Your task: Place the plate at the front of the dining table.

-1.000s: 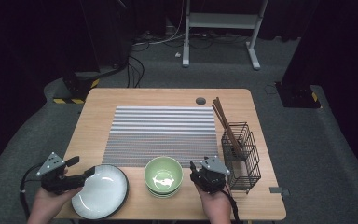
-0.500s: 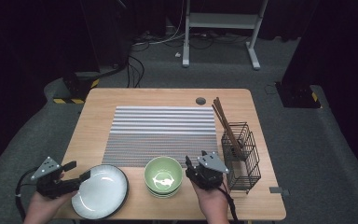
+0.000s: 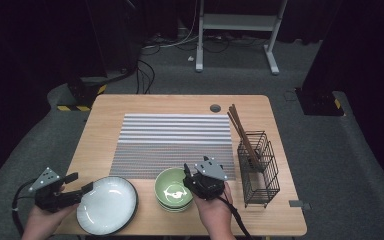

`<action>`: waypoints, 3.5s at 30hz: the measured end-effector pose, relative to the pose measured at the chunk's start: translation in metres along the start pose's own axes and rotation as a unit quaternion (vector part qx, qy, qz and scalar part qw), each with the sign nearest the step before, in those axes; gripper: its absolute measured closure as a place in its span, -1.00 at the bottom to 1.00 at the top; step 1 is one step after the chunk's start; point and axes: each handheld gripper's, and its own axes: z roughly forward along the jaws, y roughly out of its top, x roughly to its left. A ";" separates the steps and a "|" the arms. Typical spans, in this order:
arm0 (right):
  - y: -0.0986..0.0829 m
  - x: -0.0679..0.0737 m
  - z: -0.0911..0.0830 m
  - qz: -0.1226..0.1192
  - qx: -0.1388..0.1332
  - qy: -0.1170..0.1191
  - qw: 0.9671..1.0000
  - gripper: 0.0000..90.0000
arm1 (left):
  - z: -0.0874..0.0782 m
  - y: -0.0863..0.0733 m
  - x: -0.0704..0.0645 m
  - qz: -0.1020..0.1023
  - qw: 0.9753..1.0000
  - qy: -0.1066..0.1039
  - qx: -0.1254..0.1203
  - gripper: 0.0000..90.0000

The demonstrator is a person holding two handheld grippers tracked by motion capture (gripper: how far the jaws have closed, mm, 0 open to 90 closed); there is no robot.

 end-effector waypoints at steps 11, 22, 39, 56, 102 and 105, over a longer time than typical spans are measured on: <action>0.008 0.020 0.002 0.010 -0.006 0.014 1.000 -0.22 | -0.001 -0.004 0.005 -0.015 1.000 -0.025 0.011 -0.36; 0.012 0.045 0.007 -0.004 -0.005 0.037 0.999 -0.21 | -0.003 -0.005 0.005 -0.016 1.000 -0.008 0.013 -0.32; 0.012 0.087 0.010 -0.025 0.004 0.085 0.996 -0.08 | -0.006 -0.012 0.012 -0.038 0.999 0.006 0.022 -0.42; 0.016 0.127 0.019 -0.038 0.025 0.133 0.990 0.04 | -0.006 -0.012 0.011 -0.031 0.999 -0.007 0.030 -0.32; -0.021 0.173 0.057 -0.035 0.139 0.145 0.979 0.21 | -0.003 -0.022 0.019 -0.049 0.995 -0.031 0.086 0.16; -0.023 0.173 0.058 -0.030 0.147 0.141 0.979 0.19 | -0.003 -0.022 0.018 -0.051 0.994 -0.036 0.093 0.16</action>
